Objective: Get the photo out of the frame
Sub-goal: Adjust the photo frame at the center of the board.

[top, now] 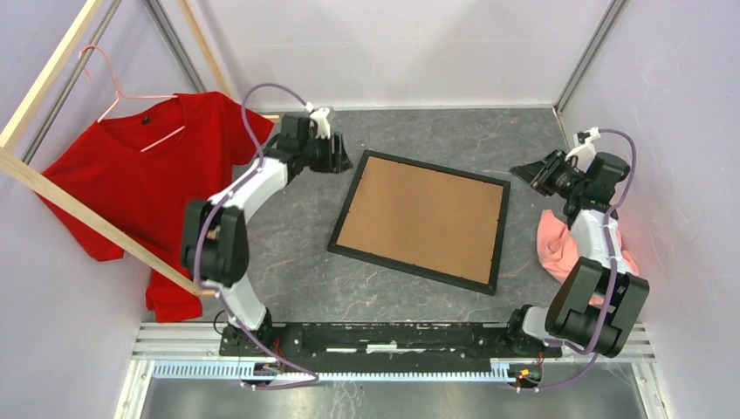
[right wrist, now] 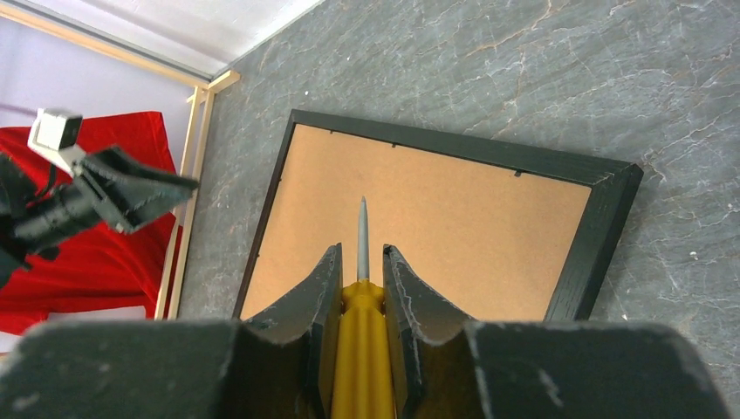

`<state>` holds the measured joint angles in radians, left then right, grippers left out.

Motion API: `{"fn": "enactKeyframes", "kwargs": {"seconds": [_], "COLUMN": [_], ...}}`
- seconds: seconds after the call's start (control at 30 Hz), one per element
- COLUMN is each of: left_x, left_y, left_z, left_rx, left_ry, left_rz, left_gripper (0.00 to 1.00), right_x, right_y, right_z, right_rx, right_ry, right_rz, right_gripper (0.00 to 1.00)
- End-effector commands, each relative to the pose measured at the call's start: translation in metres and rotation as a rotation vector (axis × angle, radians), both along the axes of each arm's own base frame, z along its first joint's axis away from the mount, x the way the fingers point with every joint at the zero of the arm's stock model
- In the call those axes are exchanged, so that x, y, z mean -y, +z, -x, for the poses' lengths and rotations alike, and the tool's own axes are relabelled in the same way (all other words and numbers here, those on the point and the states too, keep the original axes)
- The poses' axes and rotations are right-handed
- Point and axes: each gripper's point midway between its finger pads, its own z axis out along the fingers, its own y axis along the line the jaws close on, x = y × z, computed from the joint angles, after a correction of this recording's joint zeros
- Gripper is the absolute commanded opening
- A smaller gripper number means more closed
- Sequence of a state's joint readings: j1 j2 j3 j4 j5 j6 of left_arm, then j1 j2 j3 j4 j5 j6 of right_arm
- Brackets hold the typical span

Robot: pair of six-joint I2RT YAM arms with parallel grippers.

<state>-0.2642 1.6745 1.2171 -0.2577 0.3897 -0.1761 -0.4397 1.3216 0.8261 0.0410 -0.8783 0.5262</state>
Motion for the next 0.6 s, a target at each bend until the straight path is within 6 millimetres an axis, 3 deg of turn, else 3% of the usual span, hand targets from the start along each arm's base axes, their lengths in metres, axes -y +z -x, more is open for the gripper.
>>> {"fn": "enactKeyframes", "kwargs": {"seconds": [0.0, 0.23, 0.37, 0.57], "left_x": [0.010, 0.035, 0.045, 0.045], "left_y": [-0.009, -0.037, -0.053, -0.071], "left_z": [-0.056, -0.103, -0.117, -0.130], "left_rx": [0.027, 0.020, 0.020, 0.023], "left_ry": [0.078, 0.065, 0.063, 0.091], "left_rz": [-0.009, -0.039, -0.074, -0.107], "left_gripper": [0.65, 0.65, 0.65, 0.65], "right_x": [0.004, 0.004, 0.004, 0.005], "right_y": [0.025, 0.025, 0.025, 0.024], "right_z": [-0.002, -0.002, -0.002, -0.002], "right_rx": [0.085, 0.084, 0.083, 0.081], "right_ry": [0.000, 0.004, 0.006, 0.003], "right_rz": [0.051, 0.050, 0.050, 0.051], "right_gripper": [0.00, 0.00, 0.00, 0.00]}}
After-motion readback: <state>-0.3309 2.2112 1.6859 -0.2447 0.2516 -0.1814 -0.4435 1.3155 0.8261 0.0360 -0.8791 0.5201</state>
